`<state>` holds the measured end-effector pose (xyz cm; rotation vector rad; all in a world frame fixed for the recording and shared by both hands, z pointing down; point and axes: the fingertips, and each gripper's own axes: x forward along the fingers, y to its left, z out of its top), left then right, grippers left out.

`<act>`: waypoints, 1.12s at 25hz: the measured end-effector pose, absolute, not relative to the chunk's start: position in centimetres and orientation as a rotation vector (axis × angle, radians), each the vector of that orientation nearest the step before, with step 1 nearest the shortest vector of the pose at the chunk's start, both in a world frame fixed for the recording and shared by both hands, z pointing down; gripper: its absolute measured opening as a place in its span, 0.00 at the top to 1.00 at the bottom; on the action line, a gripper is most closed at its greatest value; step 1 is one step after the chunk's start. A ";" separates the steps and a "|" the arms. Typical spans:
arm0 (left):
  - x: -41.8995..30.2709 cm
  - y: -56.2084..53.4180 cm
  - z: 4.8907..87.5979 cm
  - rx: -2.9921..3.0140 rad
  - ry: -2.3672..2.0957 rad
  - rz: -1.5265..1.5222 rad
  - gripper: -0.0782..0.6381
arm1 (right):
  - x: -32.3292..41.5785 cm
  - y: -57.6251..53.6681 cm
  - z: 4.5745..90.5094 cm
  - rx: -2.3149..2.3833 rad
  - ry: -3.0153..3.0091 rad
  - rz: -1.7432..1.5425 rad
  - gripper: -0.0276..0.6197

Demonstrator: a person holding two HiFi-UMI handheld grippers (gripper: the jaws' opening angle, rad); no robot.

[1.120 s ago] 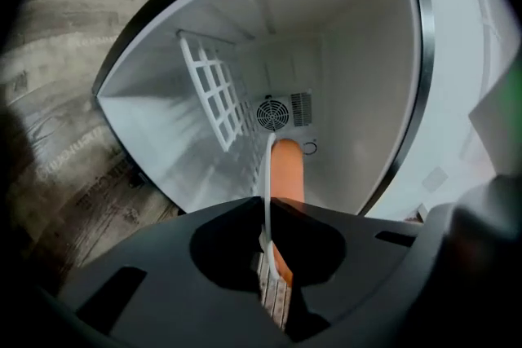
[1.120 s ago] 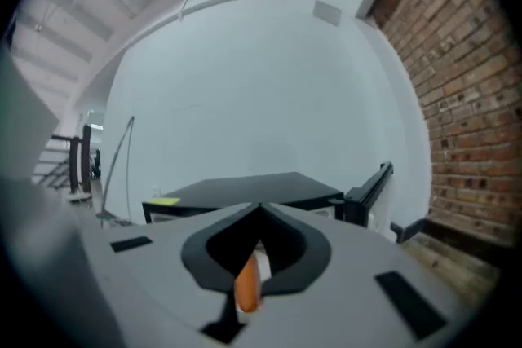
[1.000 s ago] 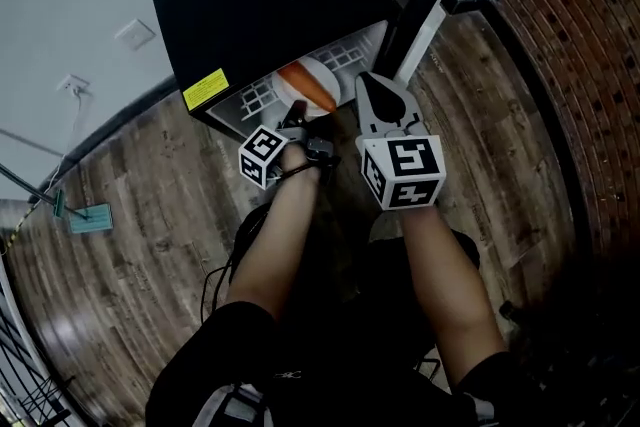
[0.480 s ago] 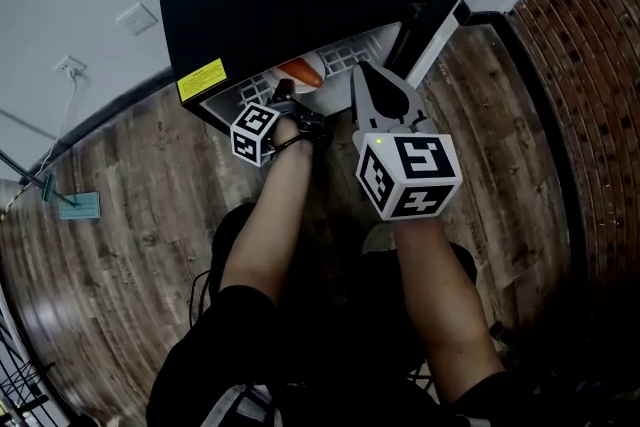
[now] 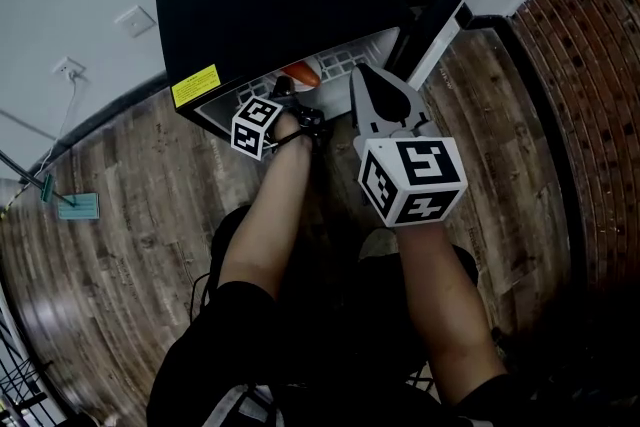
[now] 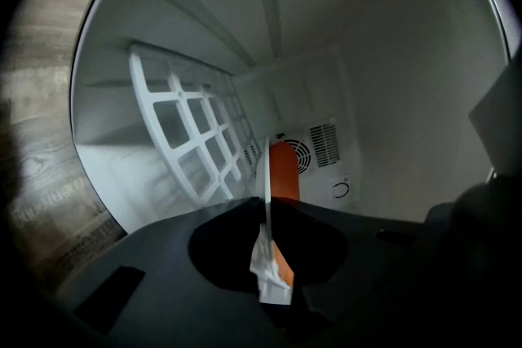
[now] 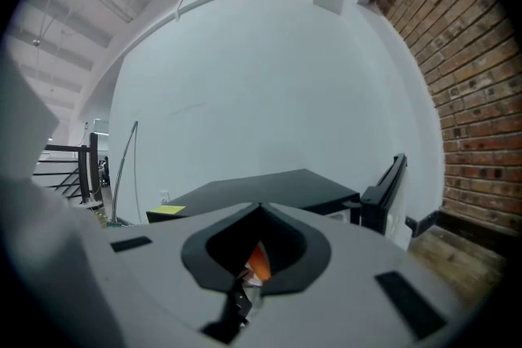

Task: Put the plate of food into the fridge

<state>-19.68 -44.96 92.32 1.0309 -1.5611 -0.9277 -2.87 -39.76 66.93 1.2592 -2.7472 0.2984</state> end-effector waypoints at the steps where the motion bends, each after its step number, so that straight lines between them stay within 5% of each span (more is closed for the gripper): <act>1: -19.7 -45.0 92.3 1.041 -1.587 -0.888 0.84 | -2.8 -39.8 67.0 1.261 -2.746 0.299 0.94; 6: -19.6 -45.2 91.9 1.132 -1.750 -0.624 0.83 | -2.8 -39.7 66.8 1.260 -2.749 0.287 0.94; 16: -21.8 -43.3 90.8 1.299 -2.127 -0.062 0.62 | -4.0 -39.3 65.8 1.211 -2.794 0.258 0.94; 18: -21.8 -42.5 90.2 1.333 -2.150 -0.015 0.65 | -4.0 -39.4 65.8 1.210 -2.796 0.261 0.94; 20: -21.3 -41.5 89.7 1.387 -2.152 0.040 0.90 | -4.2 -39.6 65.9 1.210 -2.798 0.276 0.94; 28: -14.5 -38.3 83.2 1.902 -1.862 0.127 0.90 | -6.0 -39.9 65.7 1.168 -2.830 0.296 0.94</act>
